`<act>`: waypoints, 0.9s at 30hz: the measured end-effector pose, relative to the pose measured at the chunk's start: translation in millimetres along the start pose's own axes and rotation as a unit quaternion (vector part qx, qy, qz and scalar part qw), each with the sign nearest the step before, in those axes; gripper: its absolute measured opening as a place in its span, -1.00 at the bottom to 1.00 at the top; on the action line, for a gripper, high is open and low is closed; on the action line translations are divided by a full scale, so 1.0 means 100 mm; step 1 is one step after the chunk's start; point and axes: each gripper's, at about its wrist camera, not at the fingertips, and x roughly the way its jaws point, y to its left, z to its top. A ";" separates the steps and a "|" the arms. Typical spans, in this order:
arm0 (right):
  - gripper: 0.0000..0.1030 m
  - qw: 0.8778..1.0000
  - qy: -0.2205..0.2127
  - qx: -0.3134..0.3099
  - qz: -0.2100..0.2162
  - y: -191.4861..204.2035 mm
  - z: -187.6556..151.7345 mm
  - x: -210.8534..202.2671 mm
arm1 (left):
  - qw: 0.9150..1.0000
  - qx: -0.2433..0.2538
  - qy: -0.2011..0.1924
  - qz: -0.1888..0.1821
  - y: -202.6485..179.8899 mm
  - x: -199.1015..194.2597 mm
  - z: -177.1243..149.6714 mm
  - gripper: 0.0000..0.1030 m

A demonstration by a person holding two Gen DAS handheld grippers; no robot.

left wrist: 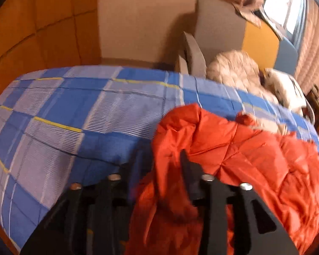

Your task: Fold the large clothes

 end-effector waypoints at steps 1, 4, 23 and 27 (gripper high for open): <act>0.13 1.000 -0.009 0.001 -0.001 0.01 -0.01 -0.05 | 1.000 -0.004 -0.014 -0.001 0.00 -0.12 -0.01 -0.19; 0.22 1.000 -0.029 0.001 0.006 0.02 -0.04 -0.23 | 0.999 0.000 -0.049 -0.001 -0.06 -0.41 -0.08 -0.14; 0.22 0.990 -0.061 -0.091 0.091 0.74 -0.86 -1.09 | 0.990 0.071 -0.030 -0.115 -1.63 -0.67 -0.69 -0.15; 0.22 0.991 -0.044 -0.095 0.084 0.75 -0.92 -0.93 | 0.993 0.063 -0.003 -0.098 -1.68 -0.38 -0.70 -0.15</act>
